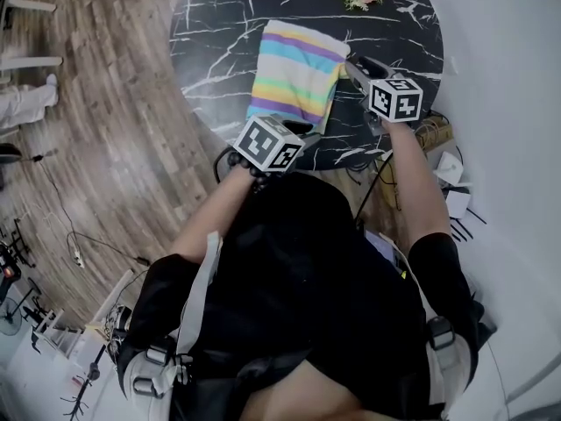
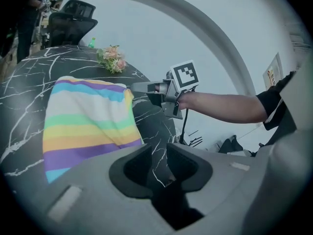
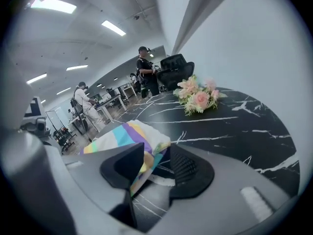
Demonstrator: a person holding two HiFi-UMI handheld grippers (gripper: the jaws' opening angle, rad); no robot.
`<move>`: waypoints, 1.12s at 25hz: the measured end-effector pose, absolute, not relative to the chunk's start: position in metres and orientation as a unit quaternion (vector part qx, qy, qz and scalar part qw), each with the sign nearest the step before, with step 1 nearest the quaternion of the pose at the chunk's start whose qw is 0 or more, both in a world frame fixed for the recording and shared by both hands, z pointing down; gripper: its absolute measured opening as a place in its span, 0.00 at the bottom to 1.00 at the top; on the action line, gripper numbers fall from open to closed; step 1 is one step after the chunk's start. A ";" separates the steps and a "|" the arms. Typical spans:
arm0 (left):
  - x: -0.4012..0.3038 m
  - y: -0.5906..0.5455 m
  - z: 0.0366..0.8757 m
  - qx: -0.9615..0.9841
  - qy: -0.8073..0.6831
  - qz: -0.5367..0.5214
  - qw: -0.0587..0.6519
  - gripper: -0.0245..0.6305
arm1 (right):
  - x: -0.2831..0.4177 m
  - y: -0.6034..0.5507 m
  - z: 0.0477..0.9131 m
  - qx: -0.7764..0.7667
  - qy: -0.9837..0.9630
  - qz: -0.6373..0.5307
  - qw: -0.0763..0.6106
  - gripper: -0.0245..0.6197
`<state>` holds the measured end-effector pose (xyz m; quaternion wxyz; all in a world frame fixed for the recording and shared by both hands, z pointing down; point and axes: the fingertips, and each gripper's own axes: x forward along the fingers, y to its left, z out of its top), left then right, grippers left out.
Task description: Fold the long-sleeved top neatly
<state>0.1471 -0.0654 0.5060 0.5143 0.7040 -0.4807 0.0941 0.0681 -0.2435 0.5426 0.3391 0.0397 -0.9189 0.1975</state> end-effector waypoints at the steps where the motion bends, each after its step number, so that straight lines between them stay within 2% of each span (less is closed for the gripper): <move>1: 0.141 -0.065 0.504 0.702 -0.488 0.092 0.511 0.19 | 0.066 -0.244 0.536 0.042 -0.923 0.191 0.332 0.30; 6: 0.096 -0.056 0.500 0.675 -0.540 0.085 0.495 0.19 | 0.042 -0.229 0.501 0.020 -0.939 0.177 0.293 0.30; 10: 0.058 -0.050 0.498 0.663 -0.575 0.107 0.467 0.19 | 0.029 -0.196 0.496 -0.014 -0.942 0.167 0.290 0.28; 17: 0.037 -0.036 0.514 0.674 -0.578 0.224 0.402 0.19 | 0.031 -0.139 0.521 -0.051 -0.933 0.153 0.323 0.27; 23: 0.041 -0.018 0.546 0.672 -0.557 0.235 0.428 0.22 | 0.063 -0.128 0.565 -0.027 -0.909 0.149 0.387 0.27; 28: 0.049 -0.009 0.559 0.684 -0.539 0.226 0.438 0.22 | 0.084 -0.141 0.585 0.018 -0.898 0.176 0.403 0.25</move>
